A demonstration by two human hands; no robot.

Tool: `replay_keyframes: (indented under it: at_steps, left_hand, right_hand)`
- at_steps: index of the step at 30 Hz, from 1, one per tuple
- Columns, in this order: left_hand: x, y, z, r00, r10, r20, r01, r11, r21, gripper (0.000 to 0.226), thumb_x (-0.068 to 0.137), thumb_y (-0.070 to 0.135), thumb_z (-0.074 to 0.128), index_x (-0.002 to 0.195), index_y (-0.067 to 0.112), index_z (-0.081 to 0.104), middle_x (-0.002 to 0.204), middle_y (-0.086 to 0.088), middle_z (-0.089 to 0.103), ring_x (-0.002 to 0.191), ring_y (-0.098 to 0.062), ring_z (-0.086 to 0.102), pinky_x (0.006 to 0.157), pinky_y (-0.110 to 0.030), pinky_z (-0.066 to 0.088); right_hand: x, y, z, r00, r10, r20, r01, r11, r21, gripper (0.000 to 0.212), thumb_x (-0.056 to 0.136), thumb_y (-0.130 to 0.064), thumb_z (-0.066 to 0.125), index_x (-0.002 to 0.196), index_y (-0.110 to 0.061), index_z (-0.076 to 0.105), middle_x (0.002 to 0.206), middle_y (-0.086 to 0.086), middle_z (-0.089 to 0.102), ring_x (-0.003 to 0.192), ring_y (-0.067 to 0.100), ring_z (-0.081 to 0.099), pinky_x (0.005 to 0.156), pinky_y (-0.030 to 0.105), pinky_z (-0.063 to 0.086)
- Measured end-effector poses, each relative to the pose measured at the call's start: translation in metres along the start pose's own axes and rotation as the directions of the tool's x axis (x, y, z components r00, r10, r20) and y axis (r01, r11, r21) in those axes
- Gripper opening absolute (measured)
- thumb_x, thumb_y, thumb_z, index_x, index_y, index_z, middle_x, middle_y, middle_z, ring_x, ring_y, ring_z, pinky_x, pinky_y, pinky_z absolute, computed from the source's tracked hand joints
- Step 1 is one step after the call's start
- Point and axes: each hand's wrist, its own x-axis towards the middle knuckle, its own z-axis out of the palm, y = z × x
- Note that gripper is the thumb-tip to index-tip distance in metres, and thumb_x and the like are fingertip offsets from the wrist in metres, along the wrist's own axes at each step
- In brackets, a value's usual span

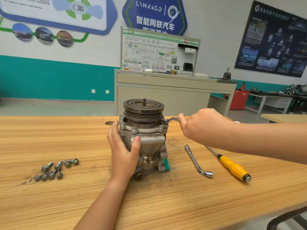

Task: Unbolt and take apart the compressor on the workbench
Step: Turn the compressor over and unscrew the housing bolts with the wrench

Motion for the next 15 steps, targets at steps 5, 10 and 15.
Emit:
replay_keyframes:
  at_steps: [5,10,15]
  left_hand:
    - [-0.002,0.002,0.000,1.000,-0.009,-0.005,0.009,1.000,-0.005,0.090,0.069,0.063,0.039,0.147,0.027,0.014,0.150,0.006,0.017,0.133,0.001,0.019,0.104,-0.023,0.021]
    - [0.000,-0.001,-0.001,1.000,0.008,-0.006,-0.008,1.000,0.011,0.089,0.069,0.062,0.040,0.147,0.026,0.015,0.150,0.006,0.017,0.132,0.003,0.019,0.103,-0.021,0.021]
    - [0.002,-0.003,-0.002,1.000,0.013,0.004,-0.013,1.000,0.024,0.088,0.069,0.062,0.040,0.146,0.027,0.015,0.149,0.008,0.017,0.127,0.011,0.017,0.094,0.000,0.017]
  right_hand:
    - [0.016,0.031,0.056,0.979,-0.016,-0.203,0.043,0.991,0.127,0.044,0.098,-0.019,0.024,0.140,-0.006,0.020,0.062,-0.003,0.046,0.046,0.015,0.038,0.041,0.024,0.025]
    - [0.057,0.027,0.081,0.948,0.099,-0.303,0.030,0.919,0.393,0.030,0.098,-0.011,0.037,0.128,-0.012,0.041,0.091,-0.001,0.062,0.078,0.018,0.060,0.079,0.027,0.044]
    - [0.103,0.004,0.074,0.758,0.288,-0.585,0.102,0.833,0.543,0.035,0.061,0.020,0.069,0.093,0.004,0.069,0.084,0.017,0.072,0.076,0.030,0.070,0.082,0.054,0.049]
